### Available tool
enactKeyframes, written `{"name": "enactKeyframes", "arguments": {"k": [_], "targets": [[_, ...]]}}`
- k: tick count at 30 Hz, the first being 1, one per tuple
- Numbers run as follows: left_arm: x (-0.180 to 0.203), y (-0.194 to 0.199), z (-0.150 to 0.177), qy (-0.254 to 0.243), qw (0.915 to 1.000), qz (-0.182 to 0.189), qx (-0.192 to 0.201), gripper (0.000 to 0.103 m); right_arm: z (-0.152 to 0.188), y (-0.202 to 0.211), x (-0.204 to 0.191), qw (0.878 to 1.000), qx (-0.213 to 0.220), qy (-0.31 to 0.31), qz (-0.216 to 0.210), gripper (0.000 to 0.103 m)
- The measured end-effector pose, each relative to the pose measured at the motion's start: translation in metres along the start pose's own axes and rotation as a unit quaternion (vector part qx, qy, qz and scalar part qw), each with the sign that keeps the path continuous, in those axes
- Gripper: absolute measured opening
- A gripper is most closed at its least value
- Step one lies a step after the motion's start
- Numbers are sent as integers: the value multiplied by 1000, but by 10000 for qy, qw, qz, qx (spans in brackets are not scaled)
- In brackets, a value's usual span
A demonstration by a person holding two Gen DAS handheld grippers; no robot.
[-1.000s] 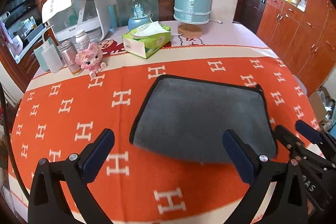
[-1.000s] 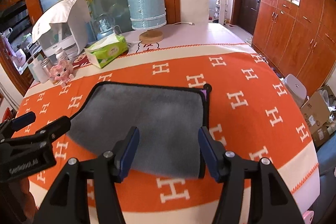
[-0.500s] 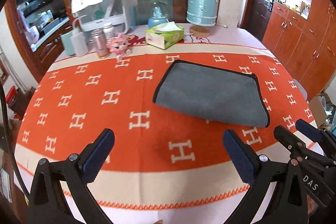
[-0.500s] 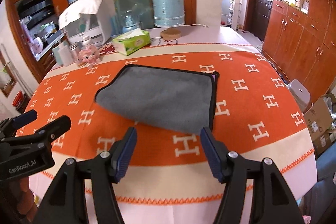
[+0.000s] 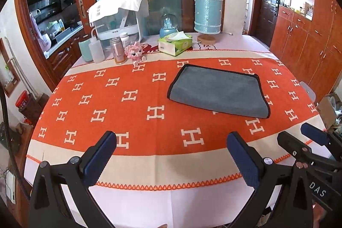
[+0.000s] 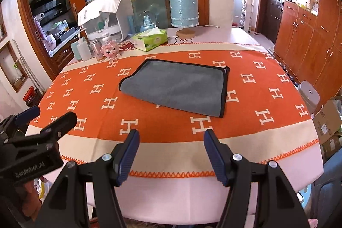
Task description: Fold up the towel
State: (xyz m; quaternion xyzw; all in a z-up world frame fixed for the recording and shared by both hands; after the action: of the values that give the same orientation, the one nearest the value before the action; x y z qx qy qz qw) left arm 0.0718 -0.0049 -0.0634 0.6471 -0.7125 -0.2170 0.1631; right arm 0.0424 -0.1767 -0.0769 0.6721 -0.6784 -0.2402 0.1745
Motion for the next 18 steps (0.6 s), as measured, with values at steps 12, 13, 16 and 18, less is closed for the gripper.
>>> {"name": "enactKeyframes", "arguments": {"k": [12, 13, 16, 18], "targets": [[-11, 8, 2, 232, 9996, -152, -84, 102, -5, 11, -2, 9998, 148, 60, 105, 63], [-12, 9, 2, 263, 9995, -161, -81, 102, -5, 13, -3, 9998, 178, 57, 101, 63], [-16, 13, 1, 296, 9992, -259, -19, 102, -6, 18, -5, 9993, 280, 145, 209, 63], [-16, 15, 2, 314, 9992, -238, -10, 102, -5, 20, -7, 9993, 296, 150, 191, 63]]}}
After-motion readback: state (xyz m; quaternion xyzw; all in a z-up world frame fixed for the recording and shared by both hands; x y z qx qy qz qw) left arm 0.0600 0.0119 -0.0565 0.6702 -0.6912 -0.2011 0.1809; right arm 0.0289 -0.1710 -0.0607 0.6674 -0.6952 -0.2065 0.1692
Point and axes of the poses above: each gripper's, at about its wrist camera, not at the fingertips, and y roughly against the way its jaws point, x to its right, z to its underside, the point moved 8 cm from there along -y, roughly the way its jaws point, and after that the axes turned 15 degrees about x, right-handed, at the moved point
